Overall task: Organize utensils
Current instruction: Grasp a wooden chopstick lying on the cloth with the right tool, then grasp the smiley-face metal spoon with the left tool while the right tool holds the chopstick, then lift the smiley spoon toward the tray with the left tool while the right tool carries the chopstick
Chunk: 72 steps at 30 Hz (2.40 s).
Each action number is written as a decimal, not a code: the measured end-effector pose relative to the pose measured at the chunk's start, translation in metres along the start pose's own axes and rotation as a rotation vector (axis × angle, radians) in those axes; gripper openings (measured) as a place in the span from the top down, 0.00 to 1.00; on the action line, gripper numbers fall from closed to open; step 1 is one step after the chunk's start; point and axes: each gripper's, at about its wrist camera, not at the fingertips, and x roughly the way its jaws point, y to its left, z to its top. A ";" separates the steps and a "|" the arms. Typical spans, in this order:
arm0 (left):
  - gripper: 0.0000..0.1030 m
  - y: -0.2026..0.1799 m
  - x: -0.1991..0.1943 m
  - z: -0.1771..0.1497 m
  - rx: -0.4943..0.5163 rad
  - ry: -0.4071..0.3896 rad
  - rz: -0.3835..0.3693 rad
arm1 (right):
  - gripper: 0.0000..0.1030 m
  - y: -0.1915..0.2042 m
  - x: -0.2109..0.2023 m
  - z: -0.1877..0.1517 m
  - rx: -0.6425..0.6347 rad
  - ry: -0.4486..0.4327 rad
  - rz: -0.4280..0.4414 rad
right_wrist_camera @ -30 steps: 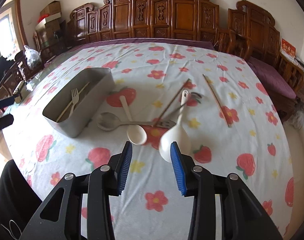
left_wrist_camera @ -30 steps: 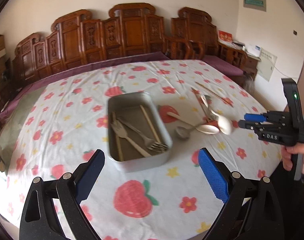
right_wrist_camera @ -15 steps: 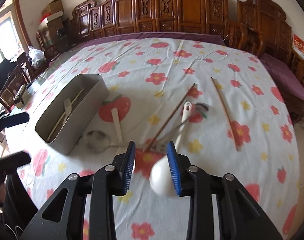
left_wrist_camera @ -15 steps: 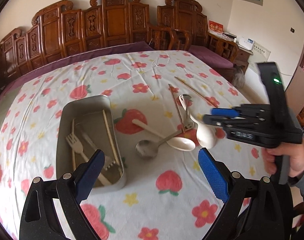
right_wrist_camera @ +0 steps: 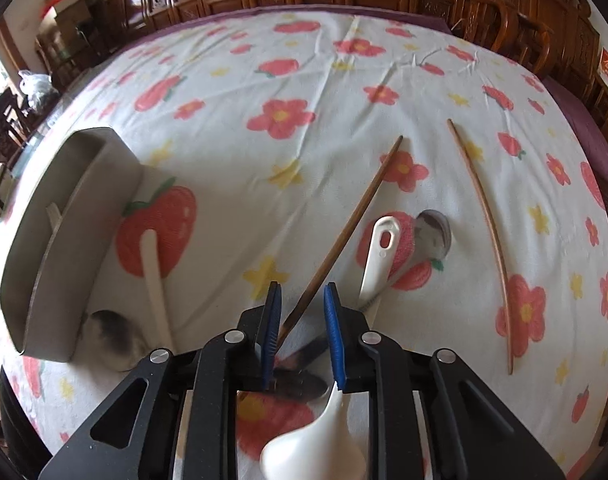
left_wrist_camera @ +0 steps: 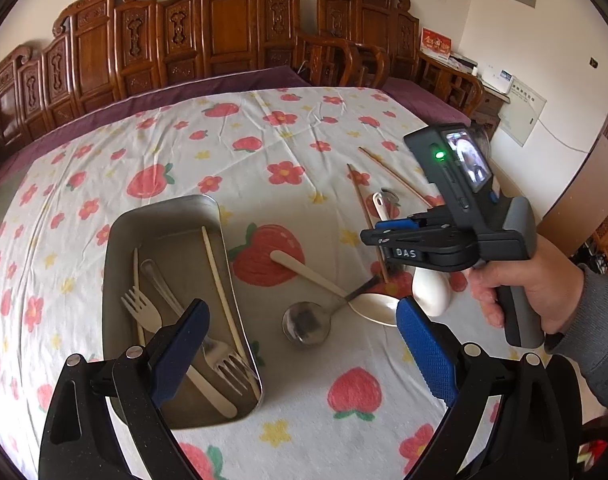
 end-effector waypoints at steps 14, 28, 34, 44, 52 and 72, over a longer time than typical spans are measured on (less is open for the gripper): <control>0.15 -0.026 0.027 0.017 0.184 0.083 -0.044 | 0.95 -0.001 -0.055 -0.010 0.009 -0.084 0.038; 0.45 -0.056 0.089 0.010 0.387 0.292 0.042 | 0.94 -0.050 -0.132 -0.081 0.090 -0.176 0.052; 0.57 -0.064 0.104 0.012 0.438 0.356 0.052 | 0.94 -0.065 -0.145 -0.096 0.127 -0.202 0.046; 0.63 -0.054 0.127 0.009 0.411 0.461 0.033 | 0.94 -0.072 -0.145 -0.107 0.151 -0.203 0.057; 1.00 -0.054 0.125 0.006 0.389 0.463 0.014 | 0.94 -0.061 -0.142 -0.112 0.142 -0.193 0.072; 0.81 -0.067 0.128 0.008 0.514 0.463 0.028 | 0.94 -0.034 -0.139 -0.122 0.126 -0.167 0.082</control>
